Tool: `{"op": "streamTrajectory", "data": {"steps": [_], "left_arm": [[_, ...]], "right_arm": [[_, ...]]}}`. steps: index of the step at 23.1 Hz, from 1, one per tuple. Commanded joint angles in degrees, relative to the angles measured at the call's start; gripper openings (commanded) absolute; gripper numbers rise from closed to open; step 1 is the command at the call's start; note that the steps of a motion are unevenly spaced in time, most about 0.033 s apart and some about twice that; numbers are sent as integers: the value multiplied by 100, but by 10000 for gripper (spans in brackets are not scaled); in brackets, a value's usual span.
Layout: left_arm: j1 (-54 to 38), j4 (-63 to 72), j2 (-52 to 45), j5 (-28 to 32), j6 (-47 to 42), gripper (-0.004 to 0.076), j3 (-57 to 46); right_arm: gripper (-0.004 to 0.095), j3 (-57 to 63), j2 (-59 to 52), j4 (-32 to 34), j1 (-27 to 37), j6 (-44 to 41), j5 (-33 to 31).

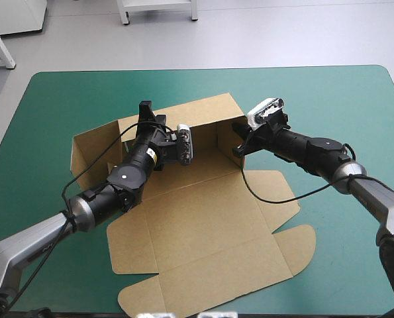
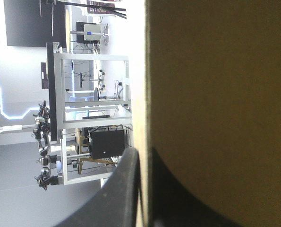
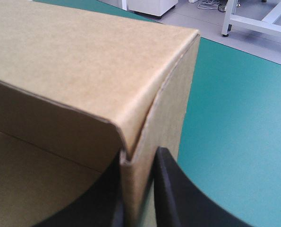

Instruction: Fold the box

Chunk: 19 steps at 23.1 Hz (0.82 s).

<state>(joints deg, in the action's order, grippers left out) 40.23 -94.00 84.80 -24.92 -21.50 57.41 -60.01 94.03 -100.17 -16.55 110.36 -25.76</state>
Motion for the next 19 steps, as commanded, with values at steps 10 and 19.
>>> {"op": "streamTrajectory", "data": {"steps": [10,19], "left_arm": [[741,-6,-692,781,-977,402,188],[1220,2659,-1335,940,-1013,400,419]], "right_arm": [[-18,-137,-184,42,-65,-411,-188],[-19,-137,-184,42,-65,-692,177]]}}
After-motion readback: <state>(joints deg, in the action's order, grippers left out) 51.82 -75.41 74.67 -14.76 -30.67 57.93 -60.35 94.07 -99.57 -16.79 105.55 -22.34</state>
